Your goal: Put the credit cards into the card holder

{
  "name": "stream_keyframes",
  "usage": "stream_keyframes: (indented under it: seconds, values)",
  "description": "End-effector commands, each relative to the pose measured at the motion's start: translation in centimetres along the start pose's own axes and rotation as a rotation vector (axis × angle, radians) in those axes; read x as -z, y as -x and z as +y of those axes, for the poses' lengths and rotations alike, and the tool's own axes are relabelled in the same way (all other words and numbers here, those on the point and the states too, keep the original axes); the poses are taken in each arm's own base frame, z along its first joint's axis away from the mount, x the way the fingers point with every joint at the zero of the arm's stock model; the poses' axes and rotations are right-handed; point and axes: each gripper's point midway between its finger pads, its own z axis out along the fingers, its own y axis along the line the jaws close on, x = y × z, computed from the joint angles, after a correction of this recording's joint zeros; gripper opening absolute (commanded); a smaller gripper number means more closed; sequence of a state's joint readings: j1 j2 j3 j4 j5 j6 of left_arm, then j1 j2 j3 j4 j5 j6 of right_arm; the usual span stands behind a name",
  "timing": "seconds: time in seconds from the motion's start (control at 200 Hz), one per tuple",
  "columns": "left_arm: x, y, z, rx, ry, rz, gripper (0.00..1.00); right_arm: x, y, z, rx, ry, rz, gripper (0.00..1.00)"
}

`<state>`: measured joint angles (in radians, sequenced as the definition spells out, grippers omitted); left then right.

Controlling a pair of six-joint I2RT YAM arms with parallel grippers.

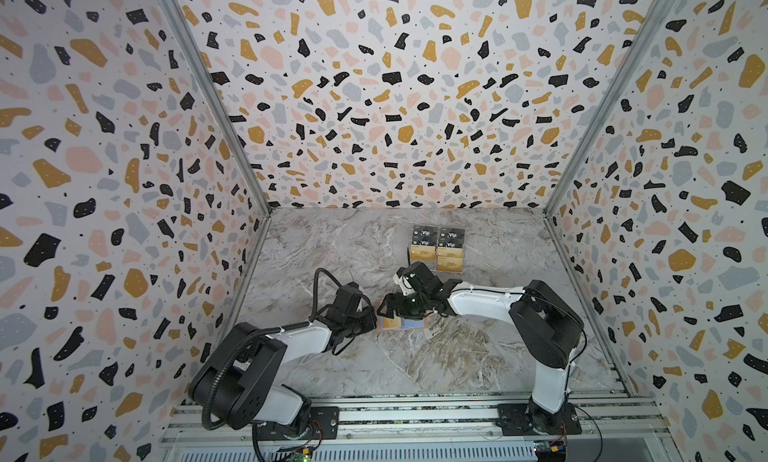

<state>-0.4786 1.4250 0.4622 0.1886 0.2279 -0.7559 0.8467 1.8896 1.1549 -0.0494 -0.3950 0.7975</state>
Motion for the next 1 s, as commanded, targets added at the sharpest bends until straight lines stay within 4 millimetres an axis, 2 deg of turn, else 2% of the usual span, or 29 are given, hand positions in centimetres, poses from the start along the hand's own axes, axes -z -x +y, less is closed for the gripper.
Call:
stream_keyframes:
  seconds: [0.0, 0.225, 0.611, 0.851, 0.996]
  values:
    - [0.3, 0.4, -0.5, 0.000, -0.028, -0.018, 0.05, 1.4, 1.2, 0.8, 0.044, -0.032, -0.037, 0.85]
    - [0.2, 0.4, -0.7, -0.002, -0.033, -0.013, 0.05, 0.3, 0.5, 0.0, 0.034, -0.035, -0.014, 0.86]
    - [0.2, 0.2, -0.7, 0.002, -0.041, -0.007, 0.03, -0.3, 0.7, 1.8, 0.011, 0.053, 0.003, 0.86]
    - [0.2, 0.1, -0.7, 0.005, -0.044, -0.009, 0.03, 0.1, 1.2, 3.1, 0.006, 0.101, -0.017, 0.86]
    - [0.3, 0.1, -0.7, 0.008, -0.046, -0.013, 0.03, -0.1, 1.1, 3.1, 0.018, 0.099, -0.008, 0.86]
